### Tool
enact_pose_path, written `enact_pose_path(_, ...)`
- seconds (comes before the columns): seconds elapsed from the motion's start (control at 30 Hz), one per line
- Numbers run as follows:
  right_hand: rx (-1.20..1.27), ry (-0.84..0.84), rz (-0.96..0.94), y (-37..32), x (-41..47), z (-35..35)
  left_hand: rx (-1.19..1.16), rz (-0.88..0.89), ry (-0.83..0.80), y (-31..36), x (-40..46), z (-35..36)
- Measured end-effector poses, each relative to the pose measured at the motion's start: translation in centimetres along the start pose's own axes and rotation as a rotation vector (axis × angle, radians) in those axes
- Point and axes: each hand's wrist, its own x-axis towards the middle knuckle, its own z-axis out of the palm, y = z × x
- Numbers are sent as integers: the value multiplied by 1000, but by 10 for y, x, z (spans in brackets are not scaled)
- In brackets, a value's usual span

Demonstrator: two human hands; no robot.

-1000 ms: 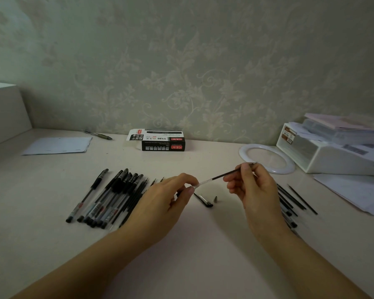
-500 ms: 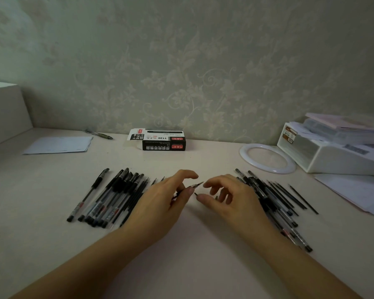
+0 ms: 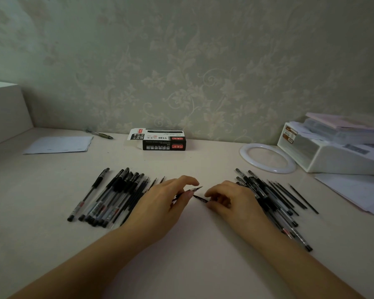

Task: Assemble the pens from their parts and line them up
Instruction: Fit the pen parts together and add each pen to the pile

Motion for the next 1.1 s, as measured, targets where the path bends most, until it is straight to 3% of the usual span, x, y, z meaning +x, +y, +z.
enact_pose_path(0.3,-90,-19,-1,3,2,0,21,19,-12,-4,0,4)
enact_pose_path(0.4,114,110,102,0,1,-4,19,11,-3,-4,1,3)
enact_pose_path(0.5,469,209,175,-10,2,-8,-28,-4,13,-4,1,4)
enact_pose_path(0.6,851,113,221,-23,1,-2,-92,-31,27,-1,1,5)
enact_pose_path(0.7,1009,38,269,-26,0,2,-126,-2,41,1,2,6)
enact_pose_path(0.97,867,72,253,-23,-1,3,-79,28,66,-1,4,6)
enact_pose_path(1.1,891,-20,280,-23,-2,1,-46,39,30,-2,3,6)
